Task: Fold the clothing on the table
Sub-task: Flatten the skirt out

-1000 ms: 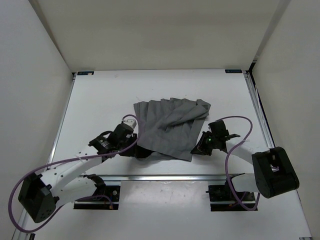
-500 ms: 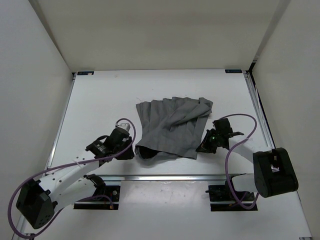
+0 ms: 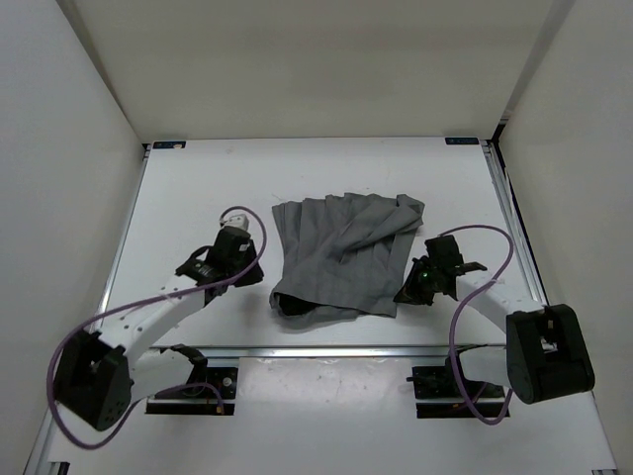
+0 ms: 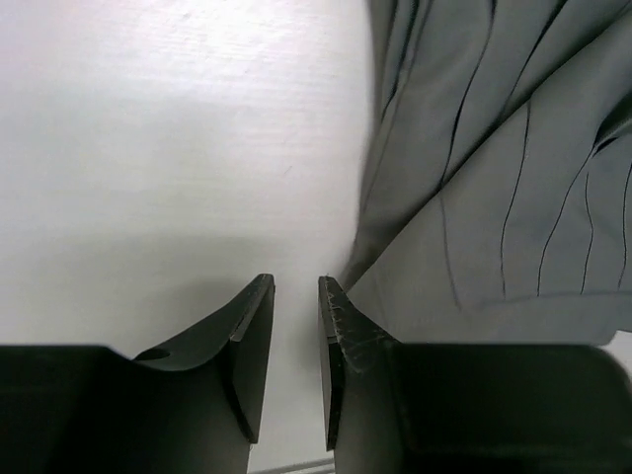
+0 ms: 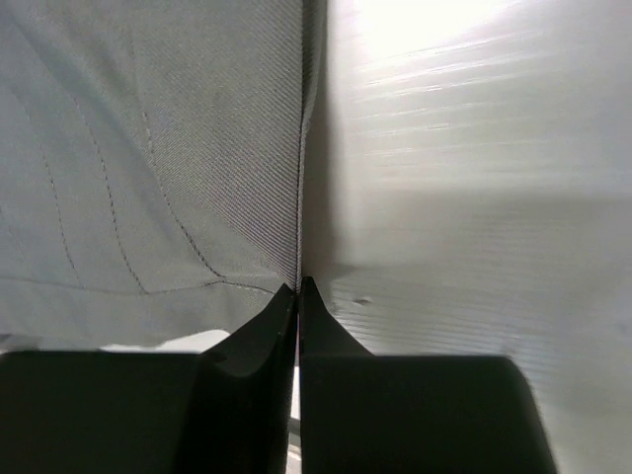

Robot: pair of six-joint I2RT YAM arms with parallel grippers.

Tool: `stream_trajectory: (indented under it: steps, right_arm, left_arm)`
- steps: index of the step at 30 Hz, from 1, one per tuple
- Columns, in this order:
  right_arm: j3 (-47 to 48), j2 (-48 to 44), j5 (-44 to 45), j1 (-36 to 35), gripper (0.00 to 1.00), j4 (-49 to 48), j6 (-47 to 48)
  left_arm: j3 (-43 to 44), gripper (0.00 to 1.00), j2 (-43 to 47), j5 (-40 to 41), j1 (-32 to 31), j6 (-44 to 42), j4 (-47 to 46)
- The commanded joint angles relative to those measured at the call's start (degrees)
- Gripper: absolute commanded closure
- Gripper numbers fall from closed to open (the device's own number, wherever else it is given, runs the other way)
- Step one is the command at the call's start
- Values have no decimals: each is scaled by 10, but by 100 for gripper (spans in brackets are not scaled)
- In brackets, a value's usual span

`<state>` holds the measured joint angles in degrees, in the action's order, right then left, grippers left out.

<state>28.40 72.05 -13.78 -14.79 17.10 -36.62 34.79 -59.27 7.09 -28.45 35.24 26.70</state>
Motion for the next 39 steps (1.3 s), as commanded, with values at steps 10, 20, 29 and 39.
stream_trajectory:
  steps: [10,20,29,39]
  right_arm:
    - [41,-7,110,10,100,75,51]
    - [66,12,119,78,100,65,62]
    - [89,38,91,105,100,58,67]
    - [107,48,74,105,100,57,70]
  left_arm:
    - [167,67,-235,-30,-114,-67,-110]
    - [102,72,-314,18,-237,-10,-67]
    - [56,72,-189,13,-278,38,-39]
    - [80,72,-259,1,-234,-2,-81]
